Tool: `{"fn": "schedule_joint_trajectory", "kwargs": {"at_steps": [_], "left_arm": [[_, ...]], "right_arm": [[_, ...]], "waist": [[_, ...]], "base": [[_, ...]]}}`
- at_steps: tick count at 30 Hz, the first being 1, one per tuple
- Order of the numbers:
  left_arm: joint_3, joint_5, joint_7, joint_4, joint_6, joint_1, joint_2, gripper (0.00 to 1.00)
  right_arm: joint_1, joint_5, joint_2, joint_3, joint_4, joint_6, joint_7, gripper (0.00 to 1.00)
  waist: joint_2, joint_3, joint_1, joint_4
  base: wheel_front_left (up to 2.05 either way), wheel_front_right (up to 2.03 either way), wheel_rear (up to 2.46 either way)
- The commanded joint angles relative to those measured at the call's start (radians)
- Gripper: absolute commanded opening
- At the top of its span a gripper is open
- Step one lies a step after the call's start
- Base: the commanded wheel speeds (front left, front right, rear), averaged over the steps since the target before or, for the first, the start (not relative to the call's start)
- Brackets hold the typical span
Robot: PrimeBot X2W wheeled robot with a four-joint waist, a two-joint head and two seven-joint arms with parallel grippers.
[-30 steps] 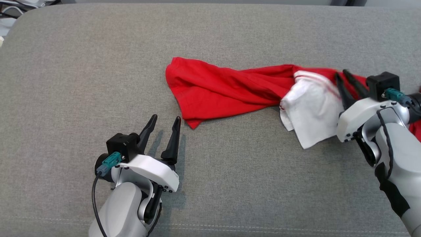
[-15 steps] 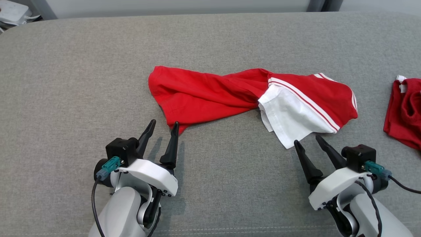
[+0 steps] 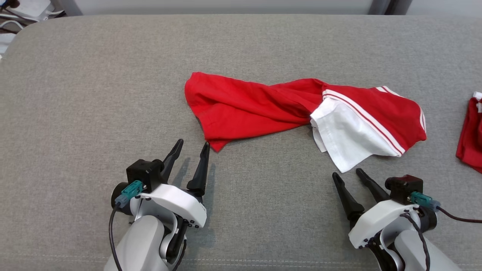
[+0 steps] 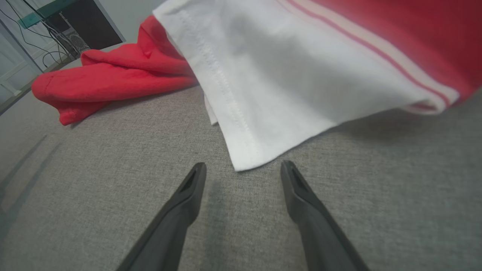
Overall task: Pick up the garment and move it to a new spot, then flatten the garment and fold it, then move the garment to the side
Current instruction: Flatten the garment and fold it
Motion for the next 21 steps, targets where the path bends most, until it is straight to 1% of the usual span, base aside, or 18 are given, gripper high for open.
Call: {"fn": "schedule_joint_trajectory", "kwargs": {"at_steps": [1, 9, 11, 12, 13, 17, 18, 19, 21], "left_arm": [[0.032, -0.001, -0.006, -0.023, 0.004, -0.003, 0.016, 1.0], [0.029, -0.021, -0.006, -0.029, 0.008, -0.002, 0.016, 1.0], [0.029, -0.022, -0.006, -0.029, 0.009, -0.002, 0.016, 1.0], [0.028, -0.026, -0.006, -0.029, 0.01, -0.003, 0.016, 1.0], [0.028, -0.026, -0.006, -0.029, 0.01, -0.003, 0.016, 1.0], [0.029, -0.033, -0.006, -0.03, 0.011, -0.006, 0.016, 1.0], [0.03, -0.034, -0.006, -0.03, 0.011, -0.007, 0.016, 1.0], [0.031, -0.034, -0.006, -0.029, 0.011, -0.008, 0.016, 1.0], [0.032, -0.035, -0.006, -0.03, 0.011, -0.01, 0.016, 1.0]], "right_arm": [[-0.014, -0.037, -0.009, 0.008, -0.013, 0.004, -0.006, 1.0], [-0.039, -0.228, -0.001, -0.053, 0.042, 0.004, -0.006, 0.98], [-0.042, -0.247, 0.002, -0.059, 0.052, 0.004, -0.006, 0.99], [-0.051, -0.296, 0.002, -0.06, 0.073, 0.004, -0.006, 0.97], [-0.051, -0.296, 0.002, -0.06, 0.073, 0.004, -0.006, 0.97], [-0.062, -0.338, 0.017, -0.074, 0.092, 0.004, -0.006, 0.91], [-0.064, -0.343, 0.021, -0.077, 0.097, 0.004, -0.006, 0.67], [-0.067, -0.348, 0.024, -0.079, 0.101, 0.004, -0.006, 0.49], [-0.071, -0.355, 0.03, -0.082, 0.107, 0.004, -0.006, 0.36]], "waist": [[0.0, 0.006, 0.0, 0.01], [0.0, 0.021, 0.0, 0.021], [0.0, 0.023, 0.0, 0.02], [0.0, 0.025, 0.0, 0.02], [0.0, 0.025, 0.0, 0.02], [0.0, 0.029, 0.0, 0.019], [0.0, 0.031, 0.0, 0.019], [0.0, 0.031, 0.0, 0.019], [0.0, 0.033, 0.0, 0.02]], "base": [[0.0, 0.0, 0.0], [0.0, 0.0, 0.0], [0.0, 0.0, 0.0], [0.0, 0.0, 0.0], [0.0, 0.0, 0.0], [0.0, 0.0, 0.0], [0.0, 0.0, 0.0], [0.0, 0.0, 0.0], [0.0, 0.0, 0.0]]}}
